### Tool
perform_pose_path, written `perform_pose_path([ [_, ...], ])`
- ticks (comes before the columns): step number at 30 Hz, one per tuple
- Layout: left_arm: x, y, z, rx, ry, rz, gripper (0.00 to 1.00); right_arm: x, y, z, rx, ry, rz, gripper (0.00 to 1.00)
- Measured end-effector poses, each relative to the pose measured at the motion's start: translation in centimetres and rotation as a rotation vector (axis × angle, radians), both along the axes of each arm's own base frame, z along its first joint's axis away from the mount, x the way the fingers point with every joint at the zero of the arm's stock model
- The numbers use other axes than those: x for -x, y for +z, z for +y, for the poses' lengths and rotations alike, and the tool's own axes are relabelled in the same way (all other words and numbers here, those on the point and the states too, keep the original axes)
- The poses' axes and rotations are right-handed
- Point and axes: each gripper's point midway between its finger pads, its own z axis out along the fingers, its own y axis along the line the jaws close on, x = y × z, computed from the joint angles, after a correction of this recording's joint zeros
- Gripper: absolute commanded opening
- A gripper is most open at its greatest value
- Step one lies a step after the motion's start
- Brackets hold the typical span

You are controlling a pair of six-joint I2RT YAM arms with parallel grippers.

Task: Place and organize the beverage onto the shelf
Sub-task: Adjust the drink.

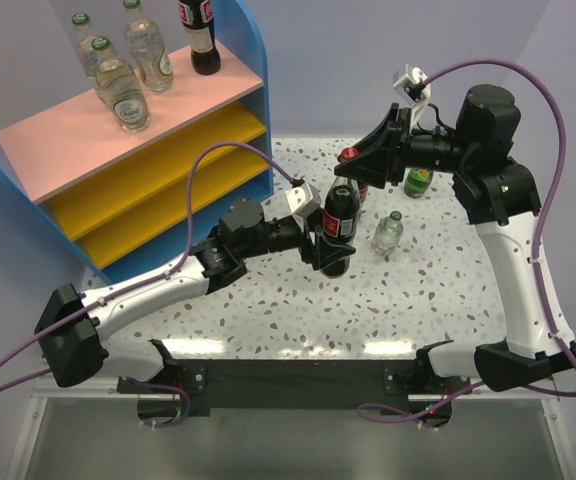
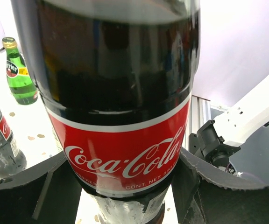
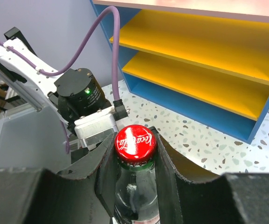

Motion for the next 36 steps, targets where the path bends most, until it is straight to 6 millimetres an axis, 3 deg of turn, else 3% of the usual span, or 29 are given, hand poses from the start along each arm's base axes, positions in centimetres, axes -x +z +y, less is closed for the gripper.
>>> perform_pose_path([
  [7,0.0,-0.3,0.0,-0.010,0.002,0.009,0.00,-0.1,-0.4,0.2,-0.007,0.016,0.007,0.05],
  [11,-0.1,-0.3,0.0,-0.012,0.003,0.009,0.00,-0.2,-0.4,0.2,-0.008,0.018,0.008,0.21],
  [12,-0.1,-0.4,0.0,-0.013,0.004,0.010,0.00,-0.2,-0.5,0.2,-0.009,0.018,0.008,0.32],
  [14,-0.1,-0.4,0.0,-0.013,0.006,0.010,0.00,-0.2,-0.4,0.2,-0.010,0.018,0.008,0.39],
  [15,-0.1,-0.4,0.0,-0.013,0.007,0.009,0.00,-0.2,-0.4,0.2,-0.010,0.018,0.010,0.52],
  [19,0.0,-1.5,0.2,-0.053,0.007,0.029,0.00,0.1,0.2,0.3,-0.030,0.030,0.005,0.70],
  [22,0.1,-2.5,0.3,-0.089,0.006,0.052,0.00,0.7,0.8,0.3,-0.041,0.041,-0.009,0.77],
  [29,-0.1,-2.9,0.6,-0.105,0.023,0.057,0.00,1.5,1.6,0.1,-0.052,0.049,-0.038,0.92],
  [36,0.0,-2.1,1.5,-0.103,0.050,0.035,0.00,1.5,1.8,0.0,-0.048,0.045,-0.057,0.95],
])
